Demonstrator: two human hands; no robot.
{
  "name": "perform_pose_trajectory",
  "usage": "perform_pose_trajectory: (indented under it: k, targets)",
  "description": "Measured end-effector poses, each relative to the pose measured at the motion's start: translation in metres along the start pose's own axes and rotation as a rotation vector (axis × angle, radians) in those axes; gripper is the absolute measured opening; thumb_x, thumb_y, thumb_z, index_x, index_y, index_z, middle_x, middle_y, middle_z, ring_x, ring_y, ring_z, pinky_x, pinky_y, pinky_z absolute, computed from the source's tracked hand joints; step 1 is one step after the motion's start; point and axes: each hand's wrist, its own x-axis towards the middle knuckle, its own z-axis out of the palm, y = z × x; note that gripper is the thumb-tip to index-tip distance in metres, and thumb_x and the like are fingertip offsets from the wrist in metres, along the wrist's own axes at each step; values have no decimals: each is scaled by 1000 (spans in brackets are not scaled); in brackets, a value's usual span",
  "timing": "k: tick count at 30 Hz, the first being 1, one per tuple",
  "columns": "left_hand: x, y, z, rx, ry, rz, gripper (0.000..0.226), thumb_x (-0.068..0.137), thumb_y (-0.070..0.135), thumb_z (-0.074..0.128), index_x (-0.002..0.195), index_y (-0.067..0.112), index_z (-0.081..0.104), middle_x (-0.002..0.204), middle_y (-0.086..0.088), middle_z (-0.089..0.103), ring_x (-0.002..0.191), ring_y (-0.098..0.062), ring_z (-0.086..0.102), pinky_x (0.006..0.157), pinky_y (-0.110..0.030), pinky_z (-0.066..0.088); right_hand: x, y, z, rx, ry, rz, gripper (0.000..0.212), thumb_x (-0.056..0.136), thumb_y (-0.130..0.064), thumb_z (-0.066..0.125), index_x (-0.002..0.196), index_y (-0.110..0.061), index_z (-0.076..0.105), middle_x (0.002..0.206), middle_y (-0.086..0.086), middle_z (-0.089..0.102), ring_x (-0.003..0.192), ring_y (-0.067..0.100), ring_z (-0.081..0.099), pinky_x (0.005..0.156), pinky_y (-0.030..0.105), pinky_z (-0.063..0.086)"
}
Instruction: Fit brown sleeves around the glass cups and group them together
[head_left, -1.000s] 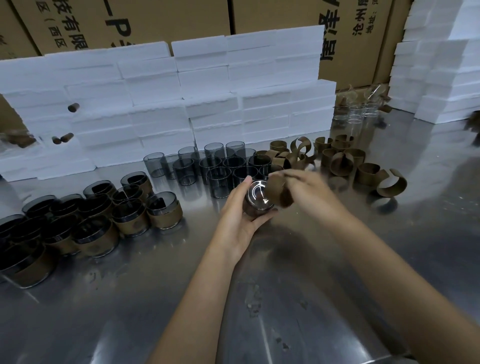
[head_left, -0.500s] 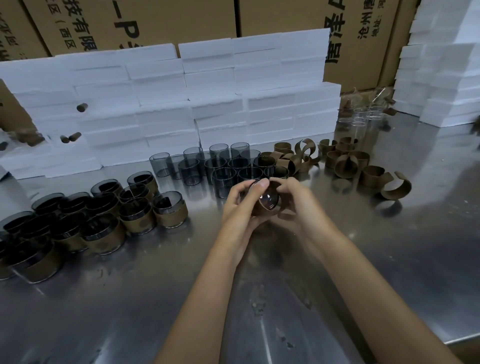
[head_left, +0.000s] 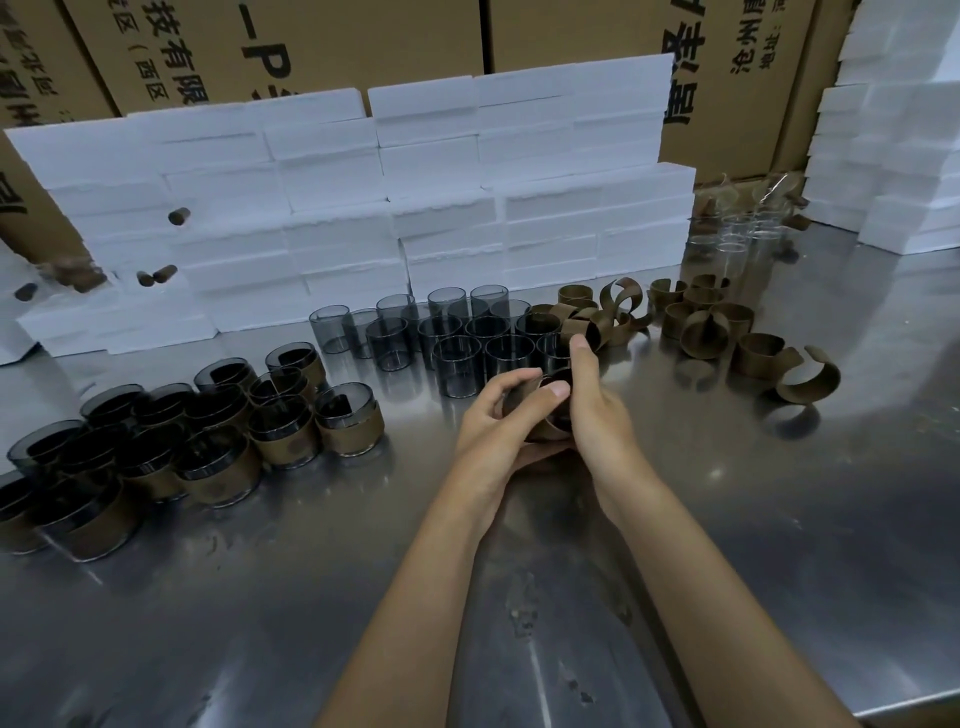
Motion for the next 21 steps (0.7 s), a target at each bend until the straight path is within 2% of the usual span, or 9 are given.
perform_pose_trajectory:
  k: [1, 5, 9, 13, 17, 19, 21]
  targets:
    - [-1, 0, 0, -3, -9, 0, 38, 85, 20, 82, 121, 13, 70, 119, -18, 68, 86, -15, 75, 72, -31, 62, 0, 0, 0, 13, 9, -5, 49, 99, -70, 36, 88, -35, 69, 69, -17, 71, 66, -11, 66, 48, 7, 45]
    - [-1, 1, 0, -5, -32, -8, 50, 75, 26, 84, 121, 12, 71, 110, -11, 68, 84, -12, 74, 72, -30, 61, 0, 2, 0, 55, 69, -18, 41, 101, -67, 36, 88, -40, 64, 85, -22, 66, 65, -16, 63, 52, 9, 44]
    - [0, 1, -1, -8, -57, -16, 40, 85, 15, 79, 123, 12, 70, 110, -13, 67, 81, -12, 73, 73, -31, 62, 1, 3, 0, 100, 108, -24, 38, 102, -62, 38, 83, -39, 62, 60, -26, 67, 55, -20, 59, 41, 4, 40]
    - [-1, 1, -3, 8, -82, -19, 39, 86, 14, 80, 124, 15, 70, 128, -20, 66, 86, -15, 72, 76, -32, 61, 2, 4, 0, 144, 124, -16, 38, 101, -64, 39, 89, -39, 64, 83, -19, 66, 56, -19, 61, 44, 8, 44]
    - [0, 2, -5, 24, -105, -22, 48, 76, 21, 83, 123, 18, 71, 129, -16, 66, 91, -18, 73, 80, -35, 61, 1, 5, 0, 150, 128, -4, 42, 100, -66, 39, 91, -36, 67, 87, -15, 68, 58, -16, 63, 42, 7, 44]
    - [0, 1, -6, 29, -114, -22, 50, 74, 22, 83, 123, 18, 71, 130, -15, 66, 93, -18, 73, 81, -35, 61, 0, 5, 0, 145, 123, 10, 45, 100, -66, 39, 97, -33, 69, 89, -13, 71, 61, -10, 67, 45, 10, 47]
    - [1, 1, -7, 31, -123, -24, 51, 74, 22, 82, 124, 18, 71, 131, -15, 65, 94, -19, 73, 81, -35, 61, -1, 4, 0, 133, 126, 27, 47, 99, -68, 39, 98, -32, 69, 93, -12, 71, 73, -2, 70, 57, 19, 52]
